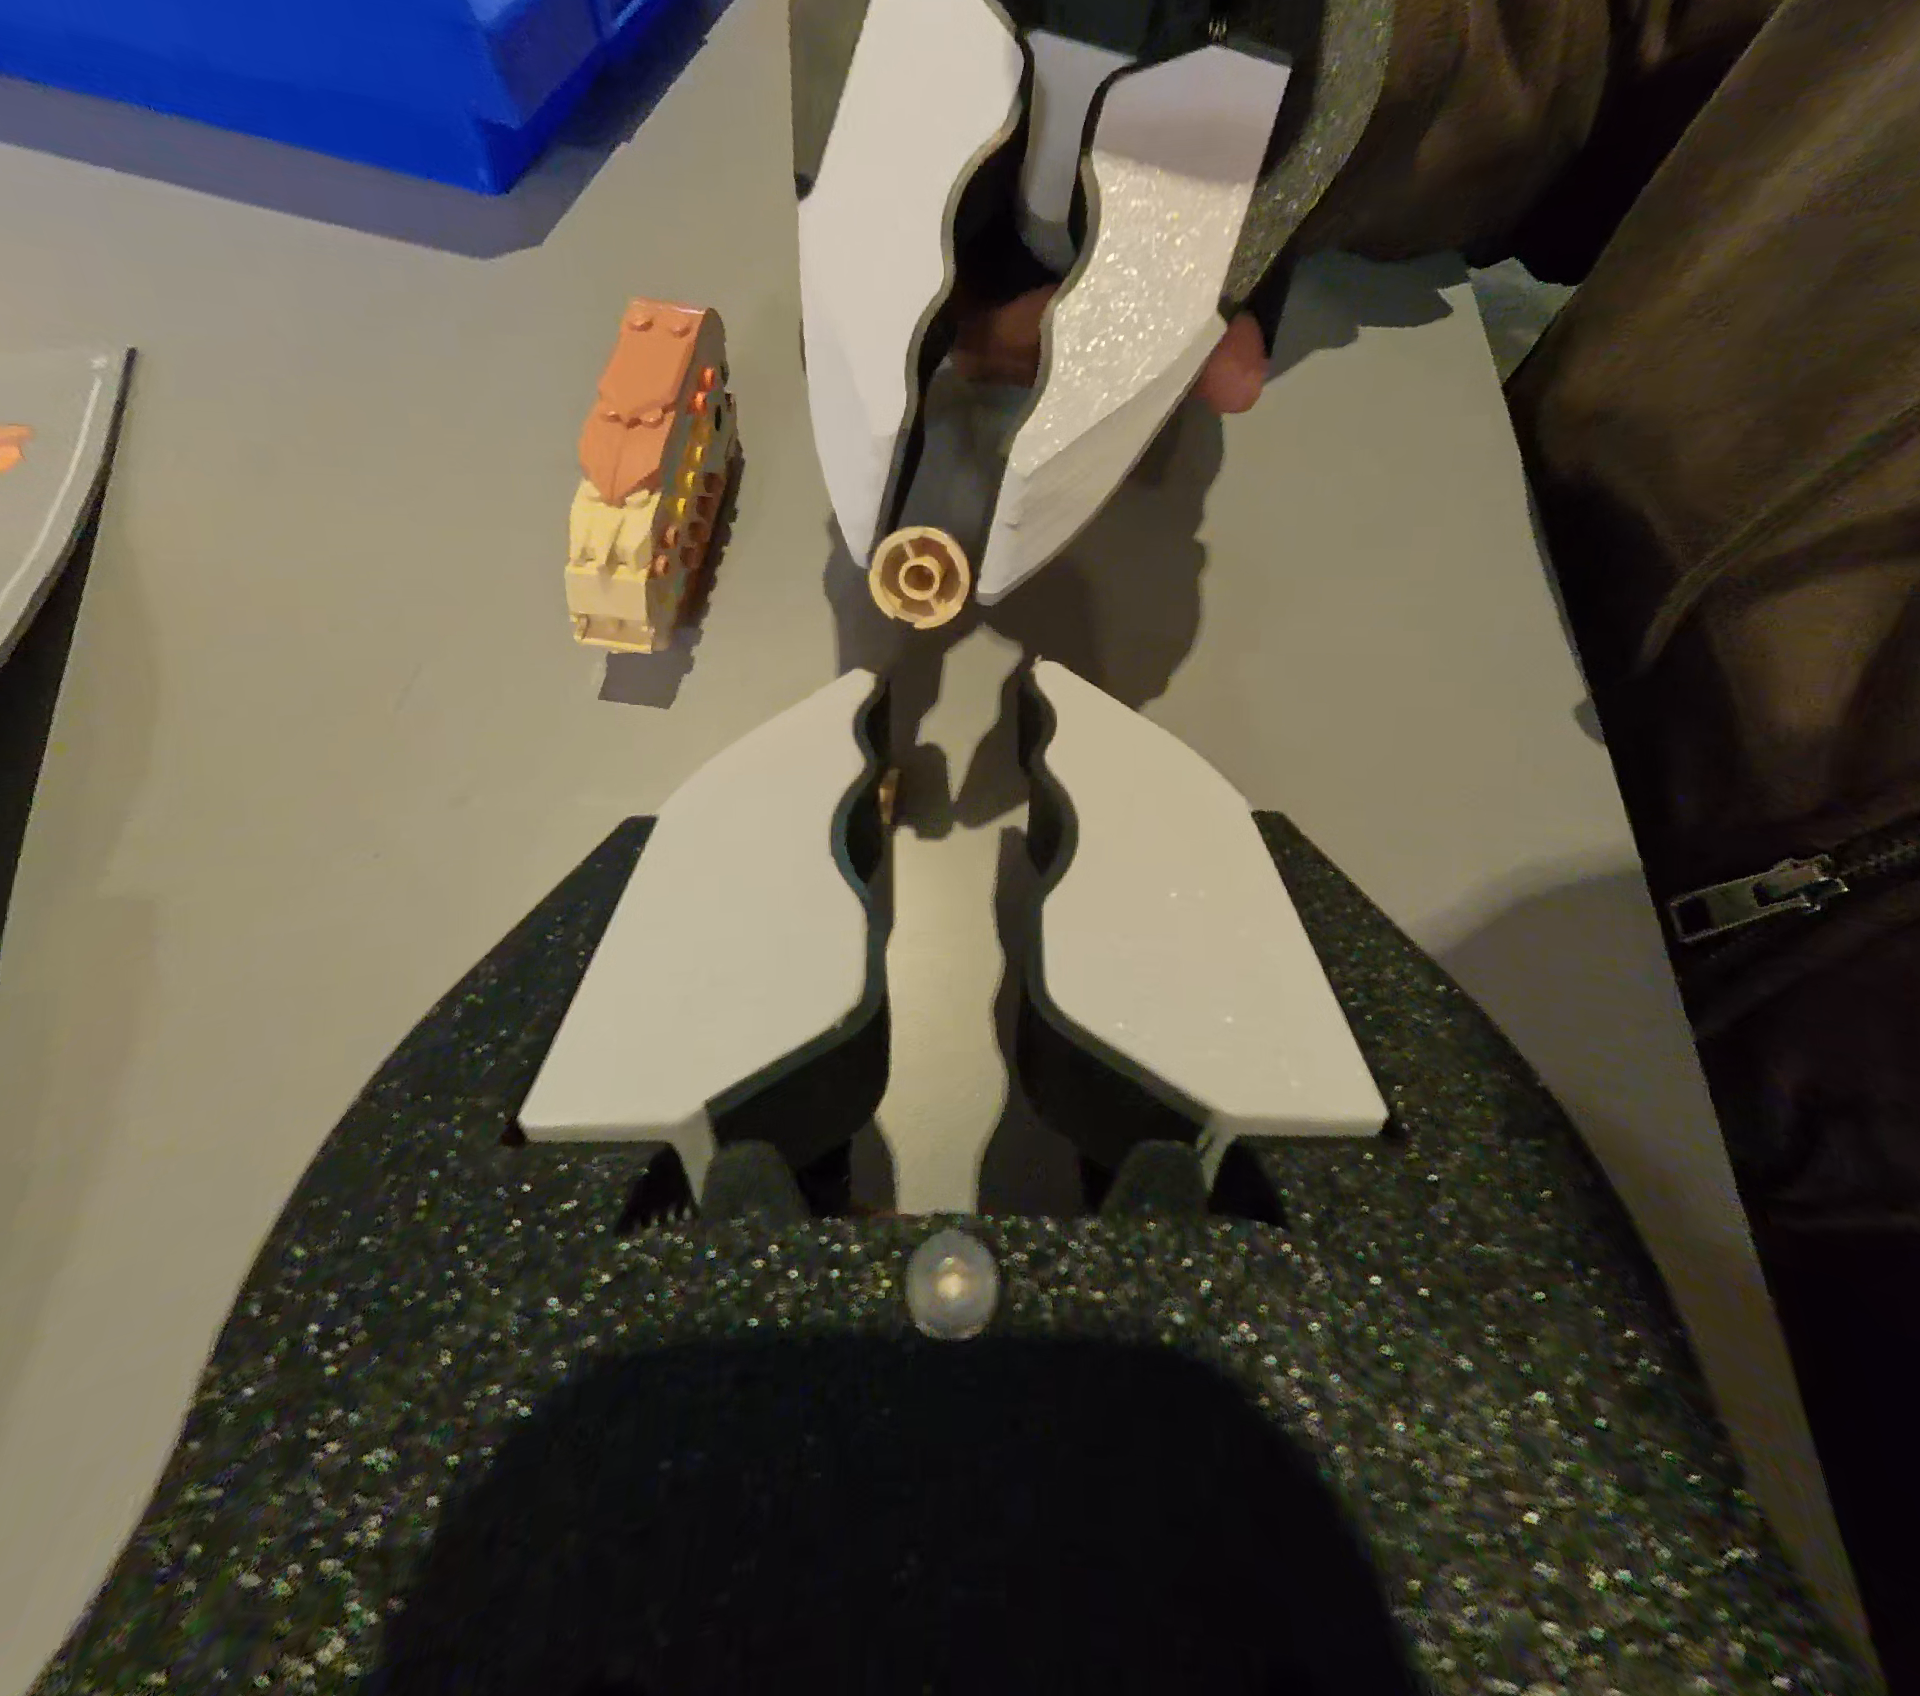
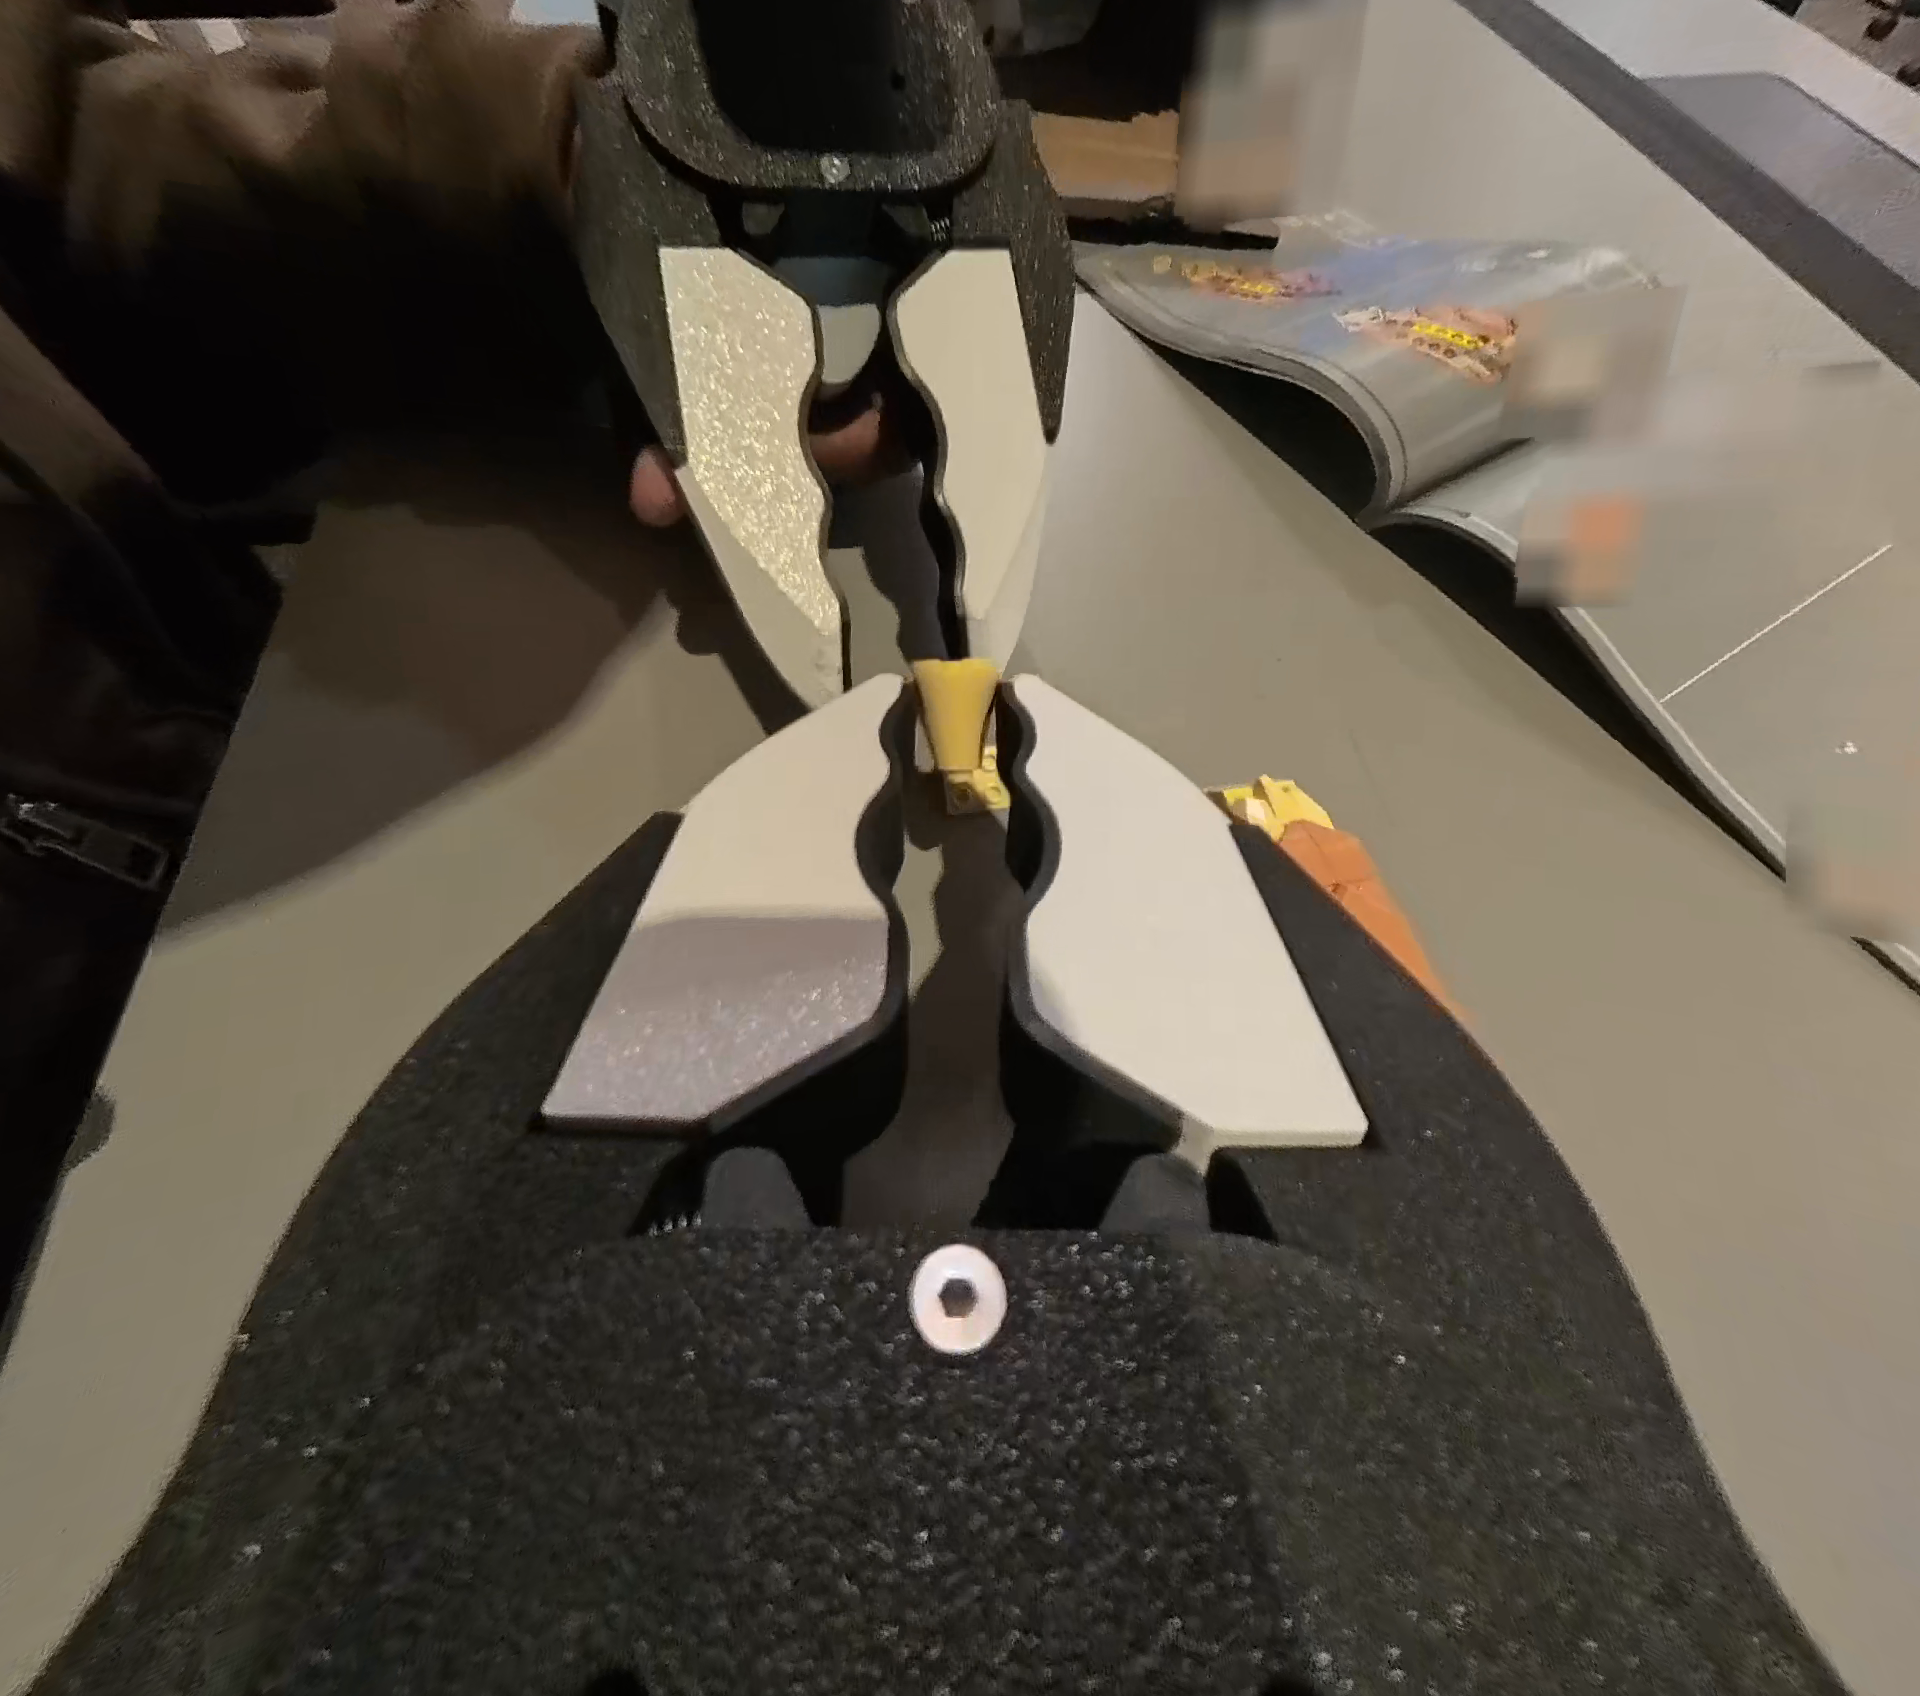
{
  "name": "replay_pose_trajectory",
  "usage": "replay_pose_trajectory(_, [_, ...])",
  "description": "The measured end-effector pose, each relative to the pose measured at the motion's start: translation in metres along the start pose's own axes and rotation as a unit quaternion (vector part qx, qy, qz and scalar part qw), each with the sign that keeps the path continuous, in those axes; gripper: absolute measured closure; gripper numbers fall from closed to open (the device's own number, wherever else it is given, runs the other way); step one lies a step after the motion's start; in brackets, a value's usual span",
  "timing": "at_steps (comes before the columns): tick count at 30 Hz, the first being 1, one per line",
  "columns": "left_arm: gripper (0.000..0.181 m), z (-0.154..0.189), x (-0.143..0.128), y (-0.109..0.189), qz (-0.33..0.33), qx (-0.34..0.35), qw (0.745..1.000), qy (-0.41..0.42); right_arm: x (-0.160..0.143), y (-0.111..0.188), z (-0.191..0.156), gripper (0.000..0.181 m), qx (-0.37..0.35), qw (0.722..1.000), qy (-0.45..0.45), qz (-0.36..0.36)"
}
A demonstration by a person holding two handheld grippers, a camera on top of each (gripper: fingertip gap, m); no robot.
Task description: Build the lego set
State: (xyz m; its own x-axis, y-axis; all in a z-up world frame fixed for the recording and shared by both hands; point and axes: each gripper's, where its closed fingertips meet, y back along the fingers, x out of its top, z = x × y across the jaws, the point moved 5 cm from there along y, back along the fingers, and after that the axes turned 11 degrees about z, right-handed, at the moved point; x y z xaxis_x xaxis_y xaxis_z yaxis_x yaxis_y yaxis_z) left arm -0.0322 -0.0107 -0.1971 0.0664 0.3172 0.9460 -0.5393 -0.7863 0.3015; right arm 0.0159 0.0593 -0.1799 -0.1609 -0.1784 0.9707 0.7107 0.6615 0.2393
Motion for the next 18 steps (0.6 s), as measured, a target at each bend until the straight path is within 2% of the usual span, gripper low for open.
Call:
replay_pose_trajectory(7, [0.158, 0.000, 0.004, 0.000, 0.019, 0.002, 1.000, 0.004, 0.000, 0.002, -0.004, 0.167, 0.009, 1.000, 0.030, -0.003])
replay_pose_trajectory(14, [0.162, -0.006, 0.014, 0.007, 0.080, -0.023, 0.988, 0.132, -0.004, 0.000, -0.006, 0.167, 0.000, 0.997, 0.072, -0.029])
replay_pose_trajectory(18, [0.162, -0.007, 0.008, 0.002, 0.056, -0.021, 0.985, 0.162, -0.005, -0.003, -0.008, 0.167, -0.006, 0.995, 0.089, -0.044])
